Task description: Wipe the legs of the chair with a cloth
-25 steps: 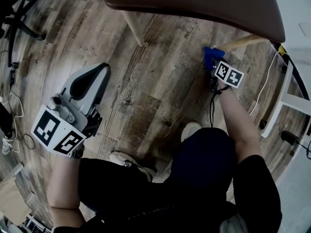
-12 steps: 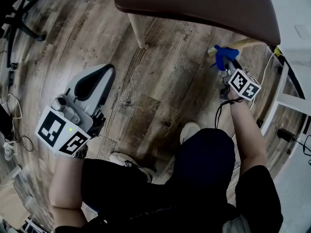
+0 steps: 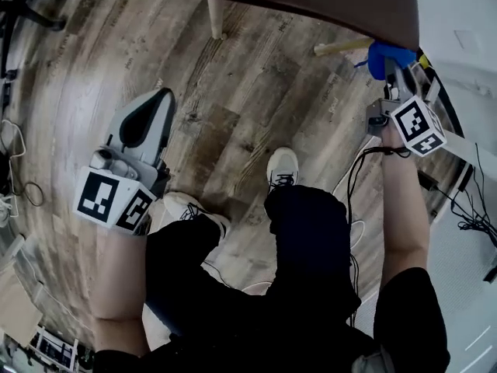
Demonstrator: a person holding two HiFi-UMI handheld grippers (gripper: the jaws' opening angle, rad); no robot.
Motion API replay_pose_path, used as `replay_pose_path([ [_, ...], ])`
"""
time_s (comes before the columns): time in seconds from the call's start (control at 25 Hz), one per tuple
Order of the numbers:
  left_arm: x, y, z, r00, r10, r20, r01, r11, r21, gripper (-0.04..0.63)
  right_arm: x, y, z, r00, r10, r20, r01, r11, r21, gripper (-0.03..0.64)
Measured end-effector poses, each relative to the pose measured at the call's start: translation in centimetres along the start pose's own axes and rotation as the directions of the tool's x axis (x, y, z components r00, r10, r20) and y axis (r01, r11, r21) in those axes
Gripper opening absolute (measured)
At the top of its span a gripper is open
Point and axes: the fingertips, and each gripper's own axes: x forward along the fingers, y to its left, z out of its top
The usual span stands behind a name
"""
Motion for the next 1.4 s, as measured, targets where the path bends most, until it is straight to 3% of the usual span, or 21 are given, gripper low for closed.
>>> replay_pose_path([
  [0.2,-5.2,-4.1,4.0,0.996,0.075,-0.042,-0.077,0.996,-0.042,0.005,-6.5,1.9,4.4,0.998,-0.002,-0.056,0.002,1.000,-0.007,0.087],
  [0.36,-10.2,-7.6,8.6,0.991,0.093,-0.099,-0.100,0.992,-0.071,0.005,-11.3,5.4,10.7,0.997,0.003,-0.071,-0.002,1.000,0.017,0.087],
  [0.52,-14.6,-10.2,15.9,0.985,0.076,-0.154,-0.093,0.990,-0.104,0.005,-15.3,11.7,18.8,0.994,0.046,-0.101,-0.043,0.999,0.025,0.087],
  [0.76,-19.3,-16.3,27.2,0.987,0.043,-0.153,-0.057,0.994,-0.090,0.005,-23.0,20.0,29.7,0.979,0.181,-0.092,-0.177,0.983,0.052,0.087],
  [1.08,-21.8,-24.9,40.2,0.994,-0.040,-0.103,0.037,0.999,-0.031,0.005,-30.8,29.1,42.9,0.918,0.396,-0.017,-0.394,0.916,0.079,0.088],
  [1.4,-22.7,-31.6,48.8,0.994,-0.105,0.004,0.105,0.987,-0.120,0.005,-37.7,33.8,48.4,0.854,0.520,0.008,-0.516,0.845,0.137,0.087],
])
